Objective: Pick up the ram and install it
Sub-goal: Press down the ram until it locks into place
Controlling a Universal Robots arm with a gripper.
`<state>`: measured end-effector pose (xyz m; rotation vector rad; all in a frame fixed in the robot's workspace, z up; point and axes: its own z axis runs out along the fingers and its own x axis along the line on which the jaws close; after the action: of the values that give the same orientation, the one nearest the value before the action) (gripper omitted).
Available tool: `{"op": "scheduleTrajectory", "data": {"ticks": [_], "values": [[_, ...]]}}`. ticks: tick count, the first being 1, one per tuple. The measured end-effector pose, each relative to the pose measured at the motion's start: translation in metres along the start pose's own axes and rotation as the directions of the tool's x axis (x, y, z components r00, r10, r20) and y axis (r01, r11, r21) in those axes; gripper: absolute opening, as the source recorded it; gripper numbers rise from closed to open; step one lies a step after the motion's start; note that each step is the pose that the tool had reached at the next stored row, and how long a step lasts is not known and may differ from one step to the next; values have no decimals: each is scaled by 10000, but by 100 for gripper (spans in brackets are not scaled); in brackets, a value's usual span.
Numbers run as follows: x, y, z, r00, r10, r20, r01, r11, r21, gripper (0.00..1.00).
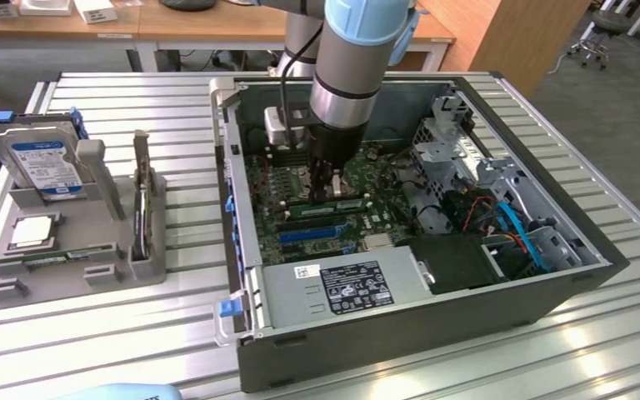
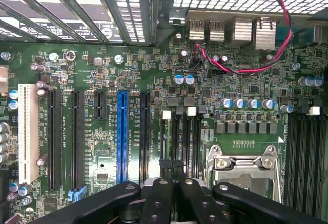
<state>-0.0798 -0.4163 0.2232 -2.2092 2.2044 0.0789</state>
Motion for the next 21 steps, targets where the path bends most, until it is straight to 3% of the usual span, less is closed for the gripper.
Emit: {"op": "scheduleTrajectory", "data": {"ticks": [11, 21], "values": [[-11, 7, -252, 10000, 2, -41, -2, 10000, -12, 10], [-16, 10, -361, 10000, 2, -41, -2, 10000, -11, 10]]}}
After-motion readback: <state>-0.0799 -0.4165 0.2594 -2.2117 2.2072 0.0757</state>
